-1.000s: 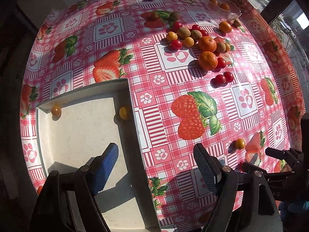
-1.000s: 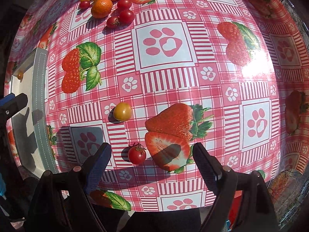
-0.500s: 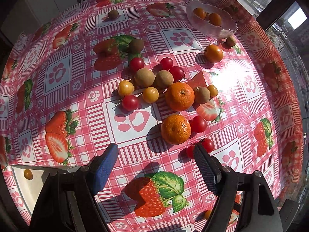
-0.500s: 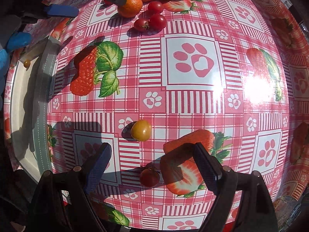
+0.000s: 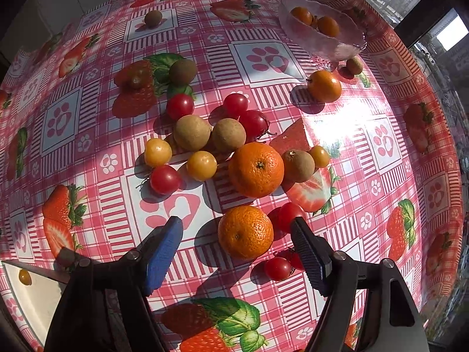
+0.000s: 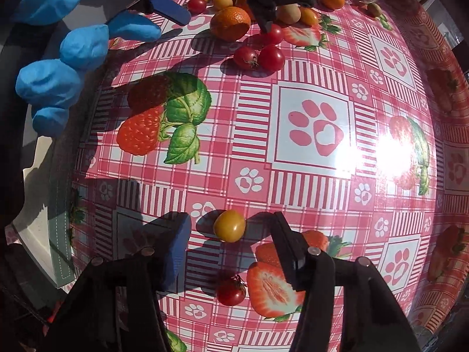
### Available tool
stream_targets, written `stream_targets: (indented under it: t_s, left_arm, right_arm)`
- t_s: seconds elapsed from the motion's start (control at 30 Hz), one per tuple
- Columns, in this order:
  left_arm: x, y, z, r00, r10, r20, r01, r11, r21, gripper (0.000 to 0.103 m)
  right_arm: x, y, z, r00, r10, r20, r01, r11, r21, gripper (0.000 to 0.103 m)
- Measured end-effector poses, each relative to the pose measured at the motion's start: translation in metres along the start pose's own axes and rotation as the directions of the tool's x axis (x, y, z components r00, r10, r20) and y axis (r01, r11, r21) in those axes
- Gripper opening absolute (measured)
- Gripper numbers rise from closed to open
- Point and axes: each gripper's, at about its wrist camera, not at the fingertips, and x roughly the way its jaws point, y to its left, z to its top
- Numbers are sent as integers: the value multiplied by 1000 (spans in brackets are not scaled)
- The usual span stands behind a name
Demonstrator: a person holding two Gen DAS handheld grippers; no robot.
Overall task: Organize fruits
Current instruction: 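Grasp another yellow cherry tomato with the right tool while the left tool grasps a mandarin orange, then carry the mandarin and yellow tomato into the white tray and release both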
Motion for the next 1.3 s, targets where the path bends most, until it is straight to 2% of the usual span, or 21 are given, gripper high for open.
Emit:
stream_targets:
  t_s: [0.03, 0.07, 0.1, 0.17, 0.27, 0.37, 0.6, 0.77, 0.8, 1.0, 1.07, 1.3]
  left_arm:
    - [-1, -2, 1, 1000, -10, 3, 10, 1000, 3, 65]
    - [-1, -5, 2, 1000, -15, 4, 15, 1000, 7, 60]
    - [-1, -9, 3, 1000, -24, 3, 24, 1000, 12, 58]
    - [-2, -13, 3, 999, -53, 2, 53, 998, 17, 39]
    - [0, -18, 0, 998, -70, -2, 70, 997, 21, 39]
    - [-1, -18, 0, 997, -78, -4, 78, 997, 18, 39]
    - [-16, -13, -15, 997, -79, 8, 78, 996, 37, 39]
    - [-35, -7, -27, 995, -94, 23, 93, 995, 34, 39]
    - [-39, -6, -31, 995, -97, 27, 96, 995, 33, 39]
    - [-66, 7, -56, 994, -98, 46, 97, 995, 33, 39]
    - [-76, 14, -66, 994, -98, 53, 97, 995, 17, 39]
    - [-108, 51, -105, 995, -63, 83, 68, 996, -57, 39]
  right_arm:
    - [0, 4, 2, 1000, -7, 3, 7, 1000, -8, 45]
    - [0, 7, 3, 1000, -7, 7, 7, 1000, -13, 26]
    - [-1, 7, 4, 1000, 3, 6, -3, 1000, -12, 22]
    - [-4, 4, 4, 999, 45, 0, -45, 999, 12, 22]
    - [-8, -13, 4, 987, 161, 15, -162, 982, 95, 22]
    - [-12, -26, 4, 978, 209, 27, -211, 963, 167, 22]
    - [-18, -50, -4, 972, 231, 40, -233, 934, 271, 22]
    - [-23, -53, -7, 970, 239, 50, -242, 919, 310, 22]
    - [-18, -65, -2, 969, 240, 53, -245, 918, 312, 22]
    - [-30, -77, -8, 970, 235, 58, -241, 924, 297, 22]
    - [-31, -74, -18, 971, 233, 60, -240, 926, 292, 22]
    - [-48, -56, -6, 972, 227, 61, -235, 943, 236, 22]
